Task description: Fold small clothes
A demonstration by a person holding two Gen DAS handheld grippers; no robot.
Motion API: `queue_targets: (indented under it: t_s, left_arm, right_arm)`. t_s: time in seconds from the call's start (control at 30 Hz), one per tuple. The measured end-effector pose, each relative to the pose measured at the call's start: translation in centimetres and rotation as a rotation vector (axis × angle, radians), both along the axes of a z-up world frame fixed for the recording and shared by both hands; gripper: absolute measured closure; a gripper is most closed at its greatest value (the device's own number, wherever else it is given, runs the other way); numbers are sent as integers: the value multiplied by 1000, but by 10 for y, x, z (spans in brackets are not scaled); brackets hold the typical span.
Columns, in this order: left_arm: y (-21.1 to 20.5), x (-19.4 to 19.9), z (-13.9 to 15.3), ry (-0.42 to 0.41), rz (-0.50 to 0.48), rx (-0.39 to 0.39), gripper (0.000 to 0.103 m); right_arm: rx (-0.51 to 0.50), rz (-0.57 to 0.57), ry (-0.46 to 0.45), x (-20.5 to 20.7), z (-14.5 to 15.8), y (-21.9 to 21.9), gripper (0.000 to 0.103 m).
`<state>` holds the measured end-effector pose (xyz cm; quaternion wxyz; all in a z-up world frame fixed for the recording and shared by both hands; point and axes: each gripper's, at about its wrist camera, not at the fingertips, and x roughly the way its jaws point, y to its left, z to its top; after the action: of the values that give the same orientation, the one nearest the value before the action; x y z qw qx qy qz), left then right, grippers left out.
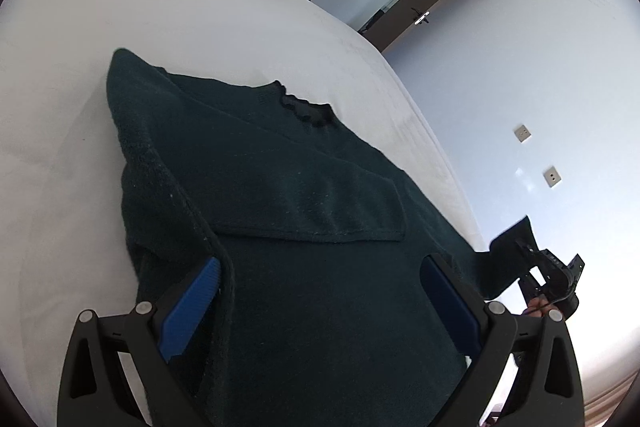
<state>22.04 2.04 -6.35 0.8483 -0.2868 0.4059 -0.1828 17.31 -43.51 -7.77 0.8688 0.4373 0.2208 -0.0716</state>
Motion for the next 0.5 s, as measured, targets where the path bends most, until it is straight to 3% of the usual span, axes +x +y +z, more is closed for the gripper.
queue_targets:
  t_s: [0.07,0.13,0.23,0.3,0.4,0.47,0.5]
  left_arm:
    - [-7,9,1,1,-28,-56,2]
    - [-16,15,3,-1,-47,-65,2]
    - [-32,26,0,24,-80,-120,2]
    - [-40,31,-2,46,-99,-169,2]
    - [-52,34,-4,50,-123,-149,2]
    - [-59,37,-10,79,-136,-135,2]
    - [-64,39,-13,99,-140,-123,2]
  right_arm:
    - [-93,133,-8,22,17,60,88]
    - [-198,282,-12,42,27,132,88]
    - [-295,446,-6,60,19,224,88]
    - [-316,522,28,64,3,269,88]
    - [-353,604,114,74,-37,314,88]
    - [-326,631,196,102,-75,312,87]
    - [-303,645,230,97,-104,312,87]
